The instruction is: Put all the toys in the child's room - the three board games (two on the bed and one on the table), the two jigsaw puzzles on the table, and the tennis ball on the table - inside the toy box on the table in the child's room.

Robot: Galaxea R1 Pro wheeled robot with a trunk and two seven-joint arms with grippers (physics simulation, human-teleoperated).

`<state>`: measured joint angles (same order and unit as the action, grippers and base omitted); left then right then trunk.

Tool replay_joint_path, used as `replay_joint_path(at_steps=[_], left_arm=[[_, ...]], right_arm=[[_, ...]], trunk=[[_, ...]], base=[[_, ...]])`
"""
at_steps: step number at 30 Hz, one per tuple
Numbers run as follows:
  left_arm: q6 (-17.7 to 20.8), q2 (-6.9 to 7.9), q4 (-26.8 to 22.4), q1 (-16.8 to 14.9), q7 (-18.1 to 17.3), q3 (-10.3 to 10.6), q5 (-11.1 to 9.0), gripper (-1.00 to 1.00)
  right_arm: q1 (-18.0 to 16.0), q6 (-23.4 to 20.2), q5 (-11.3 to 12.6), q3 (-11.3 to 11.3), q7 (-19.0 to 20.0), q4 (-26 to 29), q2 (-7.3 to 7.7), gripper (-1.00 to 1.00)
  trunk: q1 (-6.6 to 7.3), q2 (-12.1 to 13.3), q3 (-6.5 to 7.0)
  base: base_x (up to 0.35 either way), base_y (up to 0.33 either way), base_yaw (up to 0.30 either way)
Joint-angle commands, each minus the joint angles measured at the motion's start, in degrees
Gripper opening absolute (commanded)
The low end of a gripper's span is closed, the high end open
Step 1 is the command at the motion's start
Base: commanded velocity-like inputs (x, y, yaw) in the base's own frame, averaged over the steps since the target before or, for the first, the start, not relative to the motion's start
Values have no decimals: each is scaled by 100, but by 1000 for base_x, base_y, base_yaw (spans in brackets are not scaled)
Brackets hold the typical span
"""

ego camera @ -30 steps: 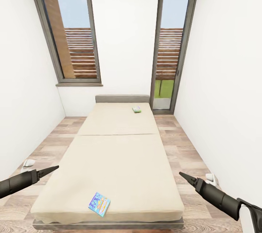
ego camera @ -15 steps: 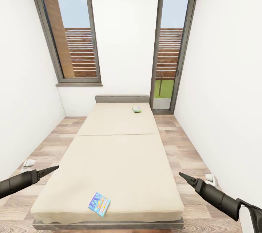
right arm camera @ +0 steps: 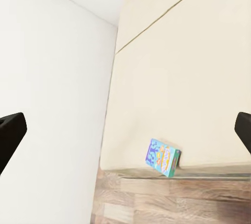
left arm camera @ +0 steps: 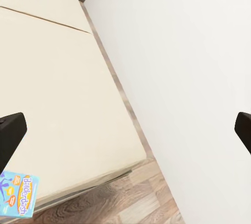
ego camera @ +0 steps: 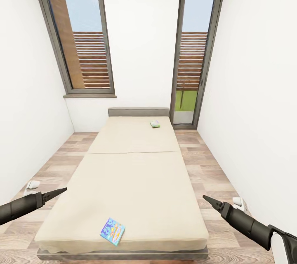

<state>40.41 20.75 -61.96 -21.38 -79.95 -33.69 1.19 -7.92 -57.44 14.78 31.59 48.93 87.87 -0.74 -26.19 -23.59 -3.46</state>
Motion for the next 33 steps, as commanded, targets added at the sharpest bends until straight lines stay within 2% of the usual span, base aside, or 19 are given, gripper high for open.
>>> replay_joint_path(at_steps=[1, 9, 15, 25, 33], left_arm=[[61, 0, -1, -6, -30, -6, 13, 100], [77, 0, -1, -6, -30, -11, 13, 100], [88, 0, -1, -6, -32, -15, 9, 100], [90, 0, -1, -6, -30, -15, 12, 100], [90, 0, -1, -6, -30, -15, 10, 100]], right_arm=[[-8, -22, -23, 13, 37, 2, -5, 100], [-8, -22, -15, 13, 37, 5, -5, 100], [-8, -22, -19, 13, 37, 3, -5, 100], [-8, -22, -2, 13, 37, 2, -5, 100], [-8, -22, 7, 13, 37, 2, -5, 100]], trunk=[[-4, -13, -13], [-4, -13, -13], [-4, -13, 3], [-4, -13, 36], [-4, -13, 39]], base=[[0, 0, 0], [0, 0, 3], [0, 84, 163], [-62, 244, 227], [-26, 281, 50]])
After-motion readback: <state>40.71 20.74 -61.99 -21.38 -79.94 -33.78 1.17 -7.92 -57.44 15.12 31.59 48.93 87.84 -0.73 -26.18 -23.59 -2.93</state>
